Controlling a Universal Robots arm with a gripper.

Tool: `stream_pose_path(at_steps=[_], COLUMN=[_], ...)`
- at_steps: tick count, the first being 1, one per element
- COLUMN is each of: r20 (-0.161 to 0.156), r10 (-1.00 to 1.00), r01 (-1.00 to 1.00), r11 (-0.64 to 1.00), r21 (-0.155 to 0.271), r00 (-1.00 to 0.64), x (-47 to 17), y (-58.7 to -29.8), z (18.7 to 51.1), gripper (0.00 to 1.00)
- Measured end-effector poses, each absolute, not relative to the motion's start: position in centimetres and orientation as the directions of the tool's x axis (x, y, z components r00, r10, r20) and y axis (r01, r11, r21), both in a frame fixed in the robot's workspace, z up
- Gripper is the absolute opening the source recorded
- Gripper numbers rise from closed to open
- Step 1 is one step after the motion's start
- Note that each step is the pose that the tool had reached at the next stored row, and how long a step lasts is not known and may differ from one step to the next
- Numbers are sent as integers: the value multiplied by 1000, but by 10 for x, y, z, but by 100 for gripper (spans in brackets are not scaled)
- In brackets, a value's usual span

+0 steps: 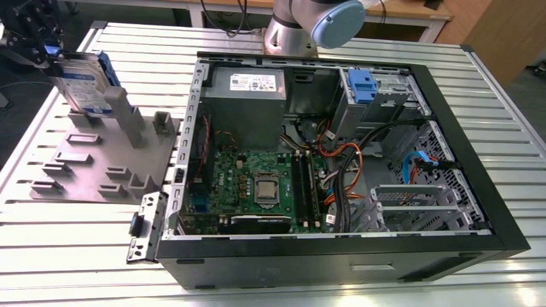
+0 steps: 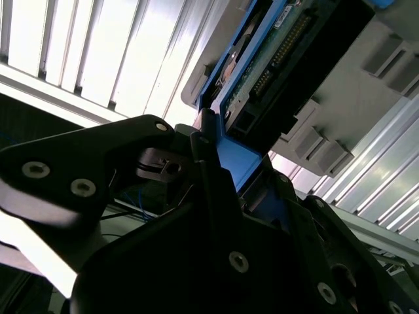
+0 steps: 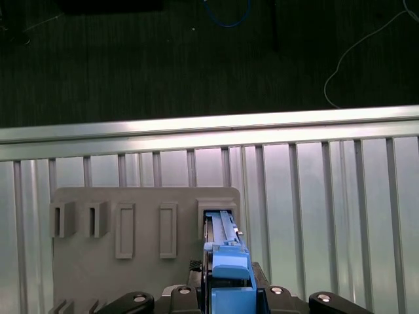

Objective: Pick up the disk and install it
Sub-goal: 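Pick up the disk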

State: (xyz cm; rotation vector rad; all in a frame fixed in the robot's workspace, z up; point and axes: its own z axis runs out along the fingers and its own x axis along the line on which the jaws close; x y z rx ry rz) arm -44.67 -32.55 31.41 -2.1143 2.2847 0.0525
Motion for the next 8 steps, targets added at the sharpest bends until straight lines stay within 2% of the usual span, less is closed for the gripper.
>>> stream_pose_path(at_steps=[8], r20=[-44], r10=[-996], r01=[-997], r11=[77], r21=[6], r00=[-77], x=[-447], y=[-326], z=[316], gripper=[36])
